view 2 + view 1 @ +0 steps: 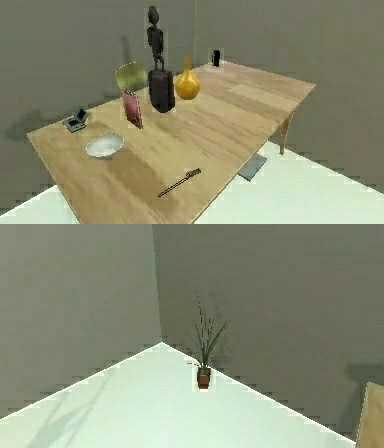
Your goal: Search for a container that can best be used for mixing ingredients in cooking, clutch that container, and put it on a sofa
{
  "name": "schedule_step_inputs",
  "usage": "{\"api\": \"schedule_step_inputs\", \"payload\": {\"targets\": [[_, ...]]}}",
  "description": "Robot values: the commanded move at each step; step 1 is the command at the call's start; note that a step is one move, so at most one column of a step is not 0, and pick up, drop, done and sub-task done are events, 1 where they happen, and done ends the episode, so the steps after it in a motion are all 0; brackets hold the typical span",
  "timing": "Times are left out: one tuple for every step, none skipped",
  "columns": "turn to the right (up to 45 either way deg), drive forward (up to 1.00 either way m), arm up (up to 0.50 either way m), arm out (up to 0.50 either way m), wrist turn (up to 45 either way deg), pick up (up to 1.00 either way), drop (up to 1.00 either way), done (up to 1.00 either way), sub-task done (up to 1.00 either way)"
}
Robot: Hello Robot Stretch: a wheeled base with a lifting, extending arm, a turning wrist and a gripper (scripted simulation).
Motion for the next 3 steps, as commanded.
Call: {"api": "schedule_step_inputs", "payload": {"targets": [[0.0, 0.15, 0.00, 0.00, 0.0, 0.00, 0.00, 0.00, 0.00], [24.0, 0.00, 0.00, 0.00, 0.0, 0.00, 0.00, 0.00, 0.00], [0.0, 0.40, 0.00, 0.00, 0.0, 0.00, 0.00, 0.00, 0.00]]}}
